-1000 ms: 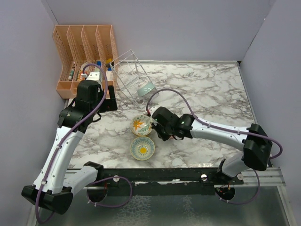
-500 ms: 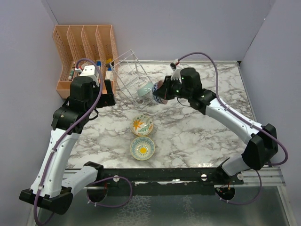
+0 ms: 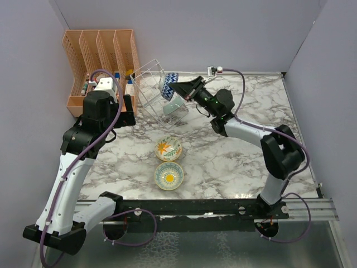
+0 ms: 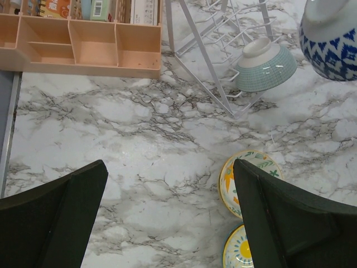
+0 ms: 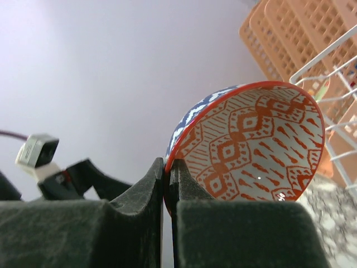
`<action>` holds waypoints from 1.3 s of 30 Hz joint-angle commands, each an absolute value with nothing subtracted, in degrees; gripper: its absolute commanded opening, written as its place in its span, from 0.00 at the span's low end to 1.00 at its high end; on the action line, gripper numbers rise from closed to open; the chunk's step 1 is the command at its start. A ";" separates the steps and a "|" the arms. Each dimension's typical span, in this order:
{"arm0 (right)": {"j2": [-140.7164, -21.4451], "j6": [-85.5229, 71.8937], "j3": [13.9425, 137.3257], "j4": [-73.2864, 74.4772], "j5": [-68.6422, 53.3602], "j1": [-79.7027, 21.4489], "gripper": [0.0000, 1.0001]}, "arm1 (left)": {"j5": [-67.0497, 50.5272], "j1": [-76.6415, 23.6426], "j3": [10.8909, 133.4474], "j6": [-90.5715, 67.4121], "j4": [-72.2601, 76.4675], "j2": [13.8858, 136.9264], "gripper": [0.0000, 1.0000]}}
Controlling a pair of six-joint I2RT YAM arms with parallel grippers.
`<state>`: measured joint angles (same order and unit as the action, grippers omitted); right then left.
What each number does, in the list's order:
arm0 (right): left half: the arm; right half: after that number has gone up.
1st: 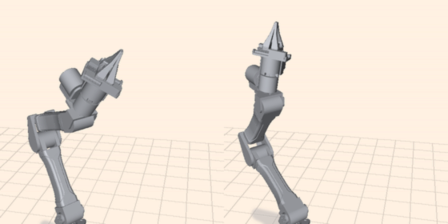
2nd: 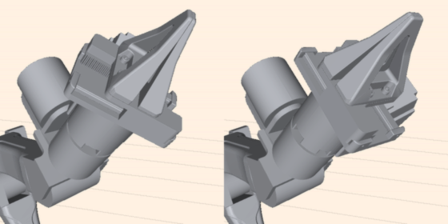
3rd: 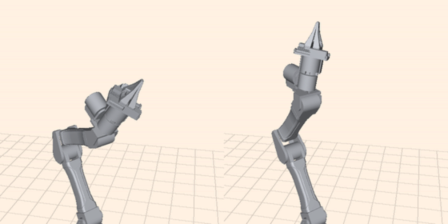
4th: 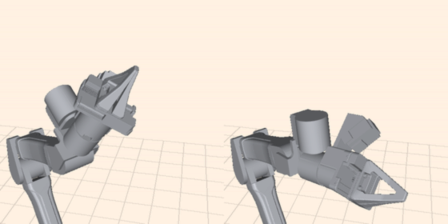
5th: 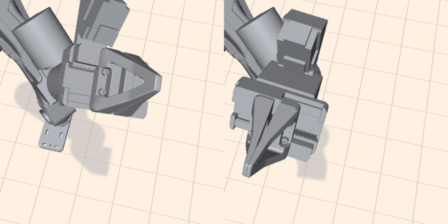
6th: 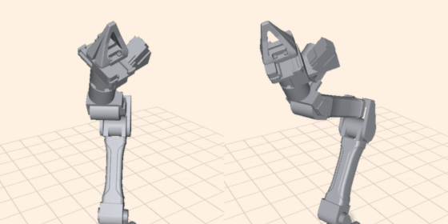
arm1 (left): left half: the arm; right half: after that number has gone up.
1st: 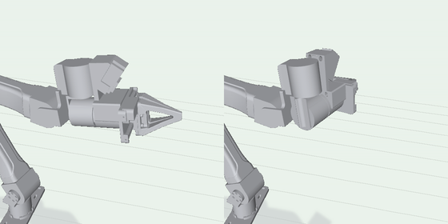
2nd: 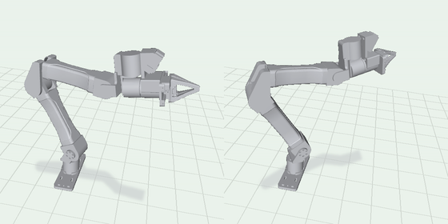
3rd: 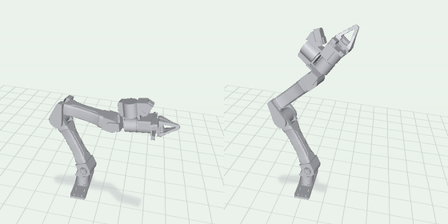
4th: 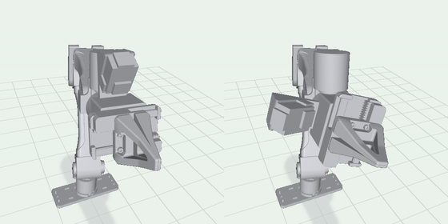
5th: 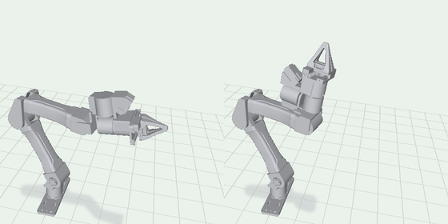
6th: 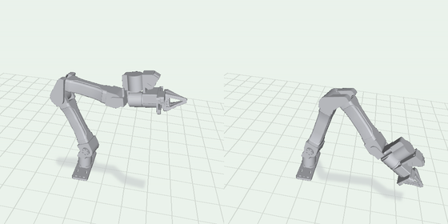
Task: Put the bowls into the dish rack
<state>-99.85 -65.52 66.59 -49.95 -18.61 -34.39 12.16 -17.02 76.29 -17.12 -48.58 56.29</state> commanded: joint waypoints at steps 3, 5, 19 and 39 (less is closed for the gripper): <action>-108.58 -72.59 70.05 -74.17 -5.34 -33.88 0.01 | 12.41 -17.56 76.08 -16.61 -48.00 55.82 0.99; -111.04 -73.63 71.93 -75.26 -3.58 -33.99 0.01 | 12.39 -17.66 75.56 -16.67 -47.90 55.88 0.99; -118.27 -77.37 74.66 -74.03 9.01 -39.94 0.01 | 12.88 -19.05 74.05 -15.78 -47.77 55.78 0.99; -126.02 -82.66 70.01 -79.20 16.18 -41.40 0.01 | 13.69 -20.39 71.98 -14.76 -48.25 54.21 0.99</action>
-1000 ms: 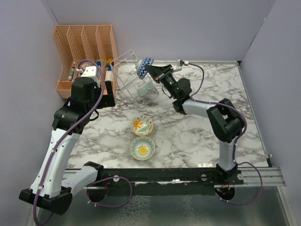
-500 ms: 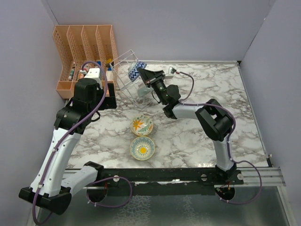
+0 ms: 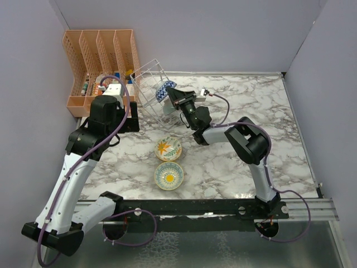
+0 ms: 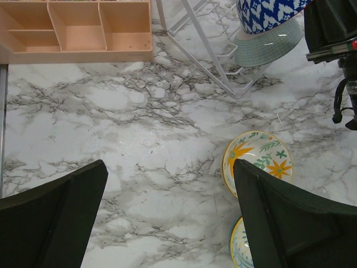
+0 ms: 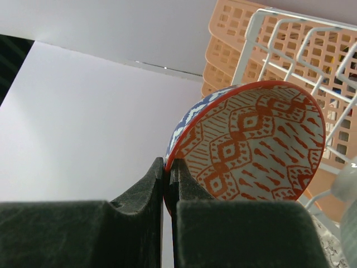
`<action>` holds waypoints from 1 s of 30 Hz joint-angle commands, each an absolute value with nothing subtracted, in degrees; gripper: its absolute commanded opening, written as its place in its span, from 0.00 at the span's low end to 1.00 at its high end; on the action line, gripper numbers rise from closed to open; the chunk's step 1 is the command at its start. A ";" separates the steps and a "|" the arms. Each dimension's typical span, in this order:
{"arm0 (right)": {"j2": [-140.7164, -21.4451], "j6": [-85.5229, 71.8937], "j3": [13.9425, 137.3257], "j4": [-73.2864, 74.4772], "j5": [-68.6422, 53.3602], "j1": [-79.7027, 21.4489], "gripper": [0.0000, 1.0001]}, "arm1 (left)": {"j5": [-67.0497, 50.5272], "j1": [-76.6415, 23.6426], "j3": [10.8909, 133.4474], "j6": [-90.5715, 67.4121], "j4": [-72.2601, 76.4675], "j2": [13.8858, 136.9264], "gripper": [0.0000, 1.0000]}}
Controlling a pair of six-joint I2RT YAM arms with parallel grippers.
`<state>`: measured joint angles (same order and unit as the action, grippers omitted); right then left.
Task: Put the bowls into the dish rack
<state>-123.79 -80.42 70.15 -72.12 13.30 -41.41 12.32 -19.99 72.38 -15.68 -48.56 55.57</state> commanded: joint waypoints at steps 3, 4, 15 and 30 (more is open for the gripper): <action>-126.76 -81.60 70.04 -80.08 16.71 -41.32 0.01 | 13.94 -20.68 71.80 -14.37 -48.45 53.98 0.99; -126.85 -81.02 70.12 -80.20 16.70 -41.19 0.01 | 14.05 -20.73 71.68 -14.30 -48.49 53.87 0.99; -130.21 -82.06 70.80 -79.94 15.38 -40.34 0.01 | 14.71 -21.94 70.84 -13.11 -48.75 52.78 0.99; -132.13 -84.85 74.35 -74.02 13.19 -39.01 0.24 | 15.07 -22.84 70.99 -12.01 -48.34 53.01 0.99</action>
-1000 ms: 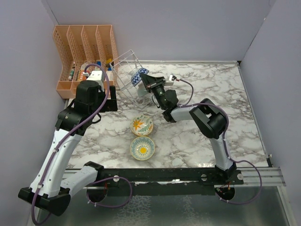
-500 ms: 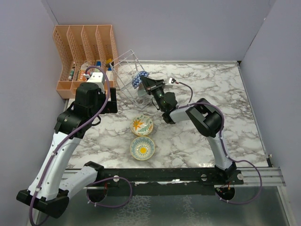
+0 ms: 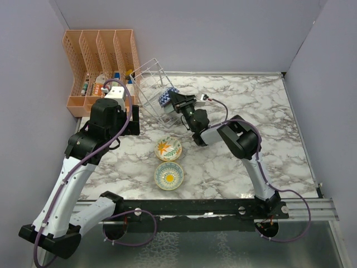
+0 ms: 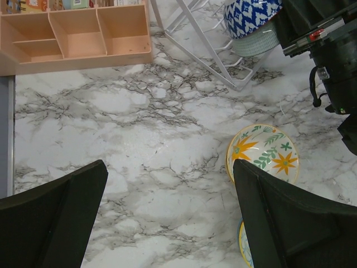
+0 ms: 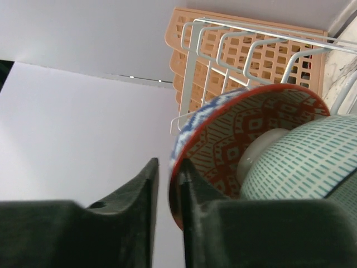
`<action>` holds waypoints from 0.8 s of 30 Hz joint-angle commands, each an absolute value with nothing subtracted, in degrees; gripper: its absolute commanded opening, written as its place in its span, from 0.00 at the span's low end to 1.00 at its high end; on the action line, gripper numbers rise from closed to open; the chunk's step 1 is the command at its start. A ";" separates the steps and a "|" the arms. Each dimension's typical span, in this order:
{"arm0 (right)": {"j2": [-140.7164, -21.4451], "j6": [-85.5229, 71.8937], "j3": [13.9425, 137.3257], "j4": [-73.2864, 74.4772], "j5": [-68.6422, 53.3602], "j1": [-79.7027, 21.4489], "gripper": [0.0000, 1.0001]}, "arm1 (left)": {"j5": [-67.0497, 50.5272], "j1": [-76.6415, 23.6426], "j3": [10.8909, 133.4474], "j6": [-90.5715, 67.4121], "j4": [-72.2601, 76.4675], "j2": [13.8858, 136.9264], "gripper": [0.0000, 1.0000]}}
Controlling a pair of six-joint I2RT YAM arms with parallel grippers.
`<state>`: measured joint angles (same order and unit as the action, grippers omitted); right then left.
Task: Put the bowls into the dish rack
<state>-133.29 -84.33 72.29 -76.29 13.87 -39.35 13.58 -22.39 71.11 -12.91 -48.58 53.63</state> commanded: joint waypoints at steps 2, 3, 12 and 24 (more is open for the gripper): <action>-131.13 -85.15 73.88 -72.20 13.00 -39.02 0.31 | 15.20 -22.90 71.18 -12.00 -48.40 53.18 0.99; -130.52 -85.09 73.38 -71.64 13.07 -38.92 0.34 | 15.28 -22.86 71.29 -12.04 -48.45 53.17 0.99; -126.45 -85.91 70.97 -66.86 12.29 -38.54 0.54 | 15.86 -22.85 71.63 -12.06 -48.45 53.82 0.99; -119.70 -88.45 64.81 -59.05 12.36 -38.18 0.64 | 15.73 -23.18 71.99 -12.62 -48.41 53.54 0.99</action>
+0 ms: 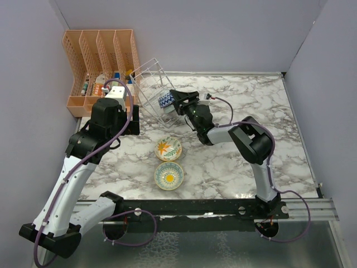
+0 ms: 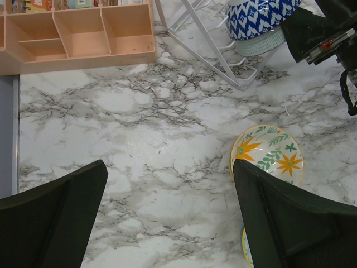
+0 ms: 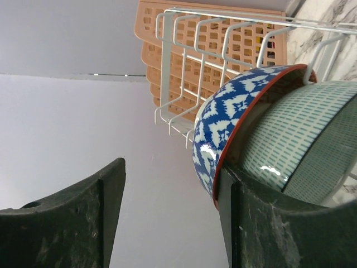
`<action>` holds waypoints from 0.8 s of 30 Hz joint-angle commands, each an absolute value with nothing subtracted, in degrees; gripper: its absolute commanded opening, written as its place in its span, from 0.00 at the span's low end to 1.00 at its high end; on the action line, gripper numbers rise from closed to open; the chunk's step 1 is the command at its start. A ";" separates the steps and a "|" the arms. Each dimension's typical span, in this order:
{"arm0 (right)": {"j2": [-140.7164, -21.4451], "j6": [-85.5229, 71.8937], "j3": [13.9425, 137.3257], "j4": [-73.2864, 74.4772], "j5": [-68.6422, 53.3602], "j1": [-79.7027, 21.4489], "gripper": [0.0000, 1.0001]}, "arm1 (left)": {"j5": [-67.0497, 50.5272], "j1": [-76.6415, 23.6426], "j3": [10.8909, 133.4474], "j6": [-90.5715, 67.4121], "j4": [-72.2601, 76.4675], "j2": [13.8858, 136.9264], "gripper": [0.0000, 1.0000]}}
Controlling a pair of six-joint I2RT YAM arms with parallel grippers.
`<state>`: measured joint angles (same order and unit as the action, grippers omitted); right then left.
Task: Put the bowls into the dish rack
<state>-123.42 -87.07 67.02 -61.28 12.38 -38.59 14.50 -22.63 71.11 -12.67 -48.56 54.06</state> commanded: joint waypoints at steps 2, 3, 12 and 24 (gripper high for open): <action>-118.66 -88.37 63.90 -58.66 12.44 -38.08 0.64 | 15.65 -23.26 72.03 -12.71 -48.45 53.54 0.99; -118.04 -88.29 63.49 -58.25 12.41 -38.05 0.64 | 15.57 -23.29 72.06 -12.75 -48.53 53.54 0.99; -112.31 -87.85 59.97 -51.93 9.14 -37.88 0.64 | 16.32 -23.88 72.32 -12.93 -48.52 53.37 0.99; -94.58 -64.75 62.66 -19.55 -1.58 -37.92 0.64 | 18.12 -24.17 75.09 -14.62 -49.30 54.25 0.99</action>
<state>-101.43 -78.81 58.76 -38.37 4.67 -38.13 15.55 -23.77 72.20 -13.50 -48.69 54.13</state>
